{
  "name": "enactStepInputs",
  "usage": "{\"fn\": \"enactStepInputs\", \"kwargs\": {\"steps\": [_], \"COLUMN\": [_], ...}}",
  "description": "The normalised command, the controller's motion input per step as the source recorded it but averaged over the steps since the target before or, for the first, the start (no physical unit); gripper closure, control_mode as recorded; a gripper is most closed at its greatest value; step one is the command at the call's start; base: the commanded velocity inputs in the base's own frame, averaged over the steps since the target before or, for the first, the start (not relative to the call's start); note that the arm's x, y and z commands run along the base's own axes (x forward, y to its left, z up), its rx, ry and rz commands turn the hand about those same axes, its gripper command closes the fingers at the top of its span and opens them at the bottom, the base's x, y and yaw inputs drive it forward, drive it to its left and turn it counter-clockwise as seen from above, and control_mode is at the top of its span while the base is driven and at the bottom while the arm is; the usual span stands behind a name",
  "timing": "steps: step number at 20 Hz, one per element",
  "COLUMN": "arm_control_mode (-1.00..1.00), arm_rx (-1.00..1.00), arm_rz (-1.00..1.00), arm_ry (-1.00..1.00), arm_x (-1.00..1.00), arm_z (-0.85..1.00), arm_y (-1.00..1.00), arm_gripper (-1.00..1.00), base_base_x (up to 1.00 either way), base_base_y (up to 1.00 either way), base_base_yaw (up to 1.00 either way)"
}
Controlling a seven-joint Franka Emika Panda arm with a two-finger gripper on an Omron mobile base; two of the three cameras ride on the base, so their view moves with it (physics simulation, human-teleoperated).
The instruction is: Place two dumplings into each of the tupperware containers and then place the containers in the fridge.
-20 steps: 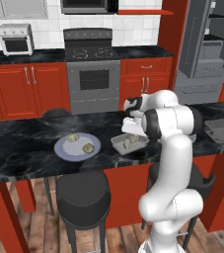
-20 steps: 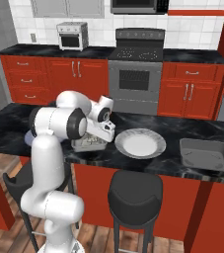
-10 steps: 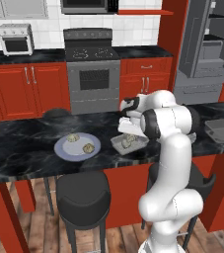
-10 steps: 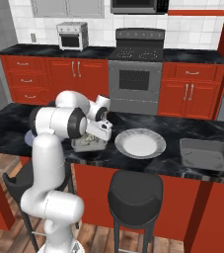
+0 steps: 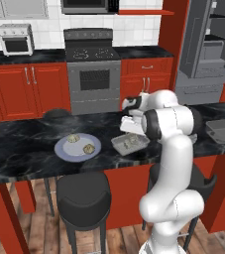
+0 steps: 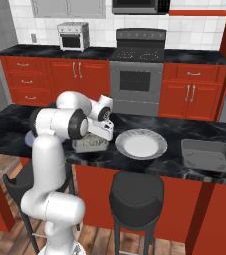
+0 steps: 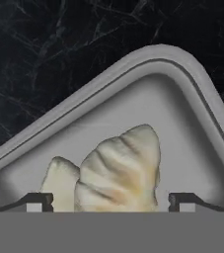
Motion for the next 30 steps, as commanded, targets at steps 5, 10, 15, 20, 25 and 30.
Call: {"fn": "enactStepInputs", "kwargs": {"steps": [5,10,15,20,25,30], "arm_control_mode": [-1.0,-1.0,-1.0,-1.0,-1.0,-1.0], "arm_rx": [0.0,-0.08,-0.13,-0.08,0.0,0.0], "arm_rz": [-0.03,-0.04,0.03,0.18,0.22,0.28], "arm_ry": [0.01,0.01,0.05,-0.08,-0.09,-0.09], "arm_x": [-0.13,-0.33,-0.47,-0.74,0.01,0.31], "arm_z": [0.62,0.38,0.03,0.0,-0.18,-0.45], "arm_y": [0.02,0.67,0.79,0.28,-0.01,0.12], "arm_gripper": [-1.0,-1.0,-1.0,-1.0,-1.0,-1.0], "base_base_x": [0.0,0.0,0.0,0.0,0.0,0.0], "base_base_y": [0.0,0.0,0.0,0.0,0.0,0.0], "base_base_yaw": [0.0,0.0,0.0,0.0,0.0,0.0]}}
